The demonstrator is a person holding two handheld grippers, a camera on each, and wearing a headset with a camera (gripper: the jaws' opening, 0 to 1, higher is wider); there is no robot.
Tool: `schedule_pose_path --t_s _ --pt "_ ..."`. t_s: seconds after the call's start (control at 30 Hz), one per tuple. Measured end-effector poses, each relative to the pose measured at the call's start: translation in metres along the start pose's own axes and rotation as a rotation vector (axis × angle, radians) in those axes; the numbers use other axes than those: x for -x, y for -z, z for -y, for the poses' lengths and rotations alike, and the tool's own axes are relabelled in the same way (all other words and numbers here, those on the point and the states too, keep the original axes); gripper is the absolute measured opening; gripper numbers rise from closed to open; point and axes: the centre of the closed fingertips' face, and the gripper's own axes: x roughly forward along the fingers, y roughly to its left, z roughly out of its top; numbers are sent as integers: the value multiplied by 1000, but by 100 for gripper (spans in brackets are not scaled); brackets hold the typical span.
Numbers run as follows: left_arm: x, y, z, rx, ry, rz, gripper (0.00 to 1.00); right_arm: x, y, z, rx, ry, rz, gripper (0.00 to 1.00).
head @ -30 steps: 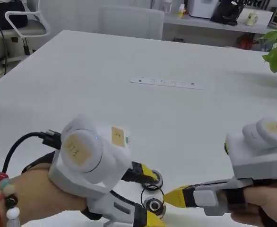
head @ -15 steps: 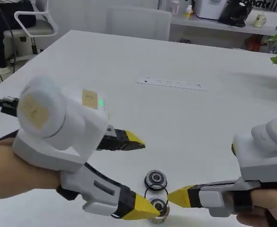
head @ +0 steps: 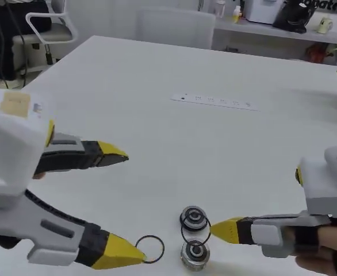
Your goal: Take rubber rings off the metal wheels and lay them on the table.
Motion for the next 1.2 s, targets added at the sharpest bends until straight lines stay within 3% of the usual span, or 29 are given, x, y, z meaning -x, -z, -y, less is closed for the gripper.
schedule_pose_path --t_s 0.2,0.4,0.8,1.2 --pt "14 17 1 75 -56 7 85 0 -3 2 -10 -4 13 0" --pt "21 24 -1 105 -95 11 86 0 -1 2 -10 -6 5 0" --pt "16 36 12 155 -86 4 85 1 -3 0 -12 -9 14 0" --pt "12 41 19 178 -70 -4 89 3 -9 -3 -21 -13 45 0"
